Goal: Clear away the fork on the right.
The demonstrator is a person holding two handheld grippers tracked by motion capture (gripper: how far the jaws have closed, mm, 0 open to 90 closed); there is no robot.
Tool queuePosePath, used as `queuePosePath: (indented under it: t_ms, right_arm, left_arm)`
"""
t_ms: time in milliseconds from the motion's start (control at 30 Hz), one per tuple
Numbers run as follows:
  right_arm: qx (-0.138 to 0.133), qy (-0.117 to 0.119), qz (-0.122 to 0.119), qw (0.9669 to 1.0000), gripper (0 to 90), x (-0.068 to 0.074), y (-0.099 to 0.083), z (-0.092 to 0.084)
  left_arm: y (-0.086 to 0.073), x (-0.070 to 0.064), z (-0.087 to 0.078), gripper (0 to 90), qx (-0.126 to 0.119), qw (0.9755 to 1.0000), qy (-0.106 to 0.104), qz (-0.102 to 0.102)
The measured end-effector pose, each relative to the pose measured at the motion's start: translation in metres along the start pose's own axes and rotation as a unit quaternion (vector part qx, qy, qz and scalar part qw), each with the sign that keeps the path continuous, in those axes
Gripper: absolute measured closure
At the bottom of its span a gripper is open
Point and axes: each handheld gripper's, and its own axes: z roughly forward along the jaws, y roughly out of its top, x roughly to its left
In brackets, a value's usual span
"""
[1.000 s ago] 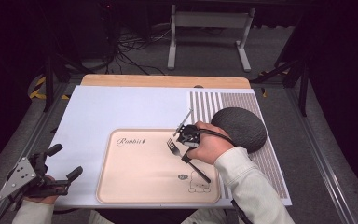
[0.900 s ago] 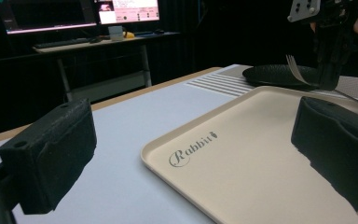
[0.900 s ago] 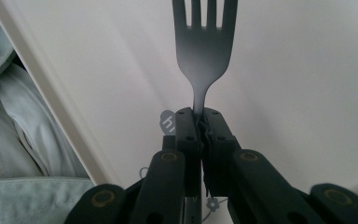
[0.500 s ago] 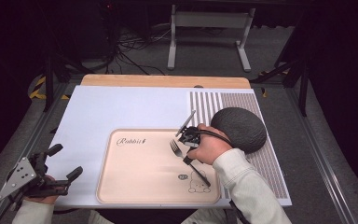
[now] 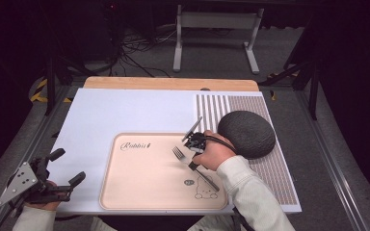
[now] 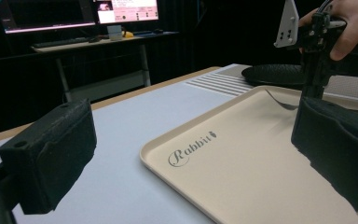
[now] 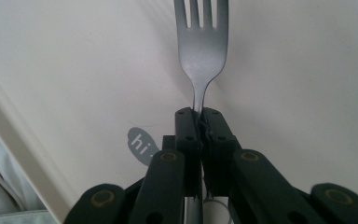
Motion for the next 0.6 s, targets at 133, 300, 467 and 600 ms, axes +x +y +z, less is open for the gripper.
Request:
queuePosePath:
  t_ms: [133,300,467,600]
  right_arm:
    - [0.0,-0.006,0.007,1.0,86.5,-0.0025,0.0005,0.0035]
    - [0.001,-0.005,0.016,0.9999,86.5,-0.004,0.0009,0.0067]
    - [0.004,-0.007,0.024,0.9997,86.4,-0.0048,0.0013,0.0083]
    - [0.003,-0.008,0.024,0.9997,86.4,-0.0061,0.0013,0.0099]
  left_arm:
    - [0.0,0.0002,0.0,0.7,0.0,1.0,0.0,0.0]
    - [0.0,0.0,0.0,0.7,0.0,1.0,0.0,0.0]
    - [0.0,0.0,0.0001,0.7,0.0,1.0,-0.001,0.0]
    - [0.0001,0.0,0.0001,0.7,0.0,1.0,-0.001,0.0]
